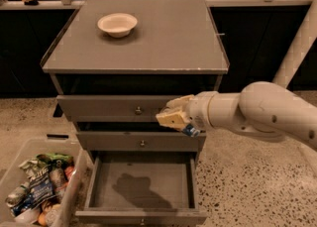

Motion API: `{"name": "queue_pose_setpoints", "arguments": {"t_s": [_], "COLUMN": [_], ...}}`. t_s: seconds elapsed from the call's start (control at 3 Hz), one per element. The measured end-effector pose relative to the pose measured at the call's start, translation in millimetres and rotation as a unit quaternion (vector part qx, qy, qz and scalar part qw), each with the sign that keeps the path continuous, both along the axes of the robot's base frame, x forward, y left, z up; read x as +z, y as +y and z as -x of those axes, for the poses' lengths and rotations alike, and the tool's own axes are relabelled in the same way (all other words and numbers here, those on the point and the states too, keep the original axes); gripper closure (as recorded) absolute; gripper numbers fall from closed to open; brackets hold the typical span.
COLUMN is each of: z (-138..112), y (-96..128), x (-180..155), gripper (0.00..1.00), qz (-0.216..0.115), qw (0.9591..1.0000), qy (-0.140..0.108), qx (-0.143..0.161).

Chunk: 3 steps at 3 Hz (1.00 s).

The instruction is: Place redbull can into bottom drawer

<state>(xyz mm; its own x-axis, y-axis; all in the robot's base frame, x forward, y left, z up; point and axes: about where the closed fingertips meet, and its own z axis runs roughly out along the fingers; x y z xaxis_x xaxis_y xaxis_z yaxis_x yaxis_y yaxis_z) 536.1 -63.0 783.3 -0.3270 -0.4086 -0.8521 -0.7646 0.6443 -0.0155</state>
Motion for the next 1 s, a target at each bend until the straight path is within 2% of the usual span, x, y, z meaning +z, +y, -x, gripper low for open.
{"name": "queue_pose_setpoints", "arguments": {"t_s": [0.33,0.67,1.0], "z": [-44.1,-37.3,-18.1], "y": [-4.3,2.0,6.9], "x": [-31.0,-45.4,-58.3], "gripper": [1.0,1.0,1.0], "qz": [-0.005,-0.025,-0.049], "qw": [0.9998,0.9993,0.9971], "qy": [0.007,0.024,0.058], "qx": [-0.017,-0.013,-0.006]}}
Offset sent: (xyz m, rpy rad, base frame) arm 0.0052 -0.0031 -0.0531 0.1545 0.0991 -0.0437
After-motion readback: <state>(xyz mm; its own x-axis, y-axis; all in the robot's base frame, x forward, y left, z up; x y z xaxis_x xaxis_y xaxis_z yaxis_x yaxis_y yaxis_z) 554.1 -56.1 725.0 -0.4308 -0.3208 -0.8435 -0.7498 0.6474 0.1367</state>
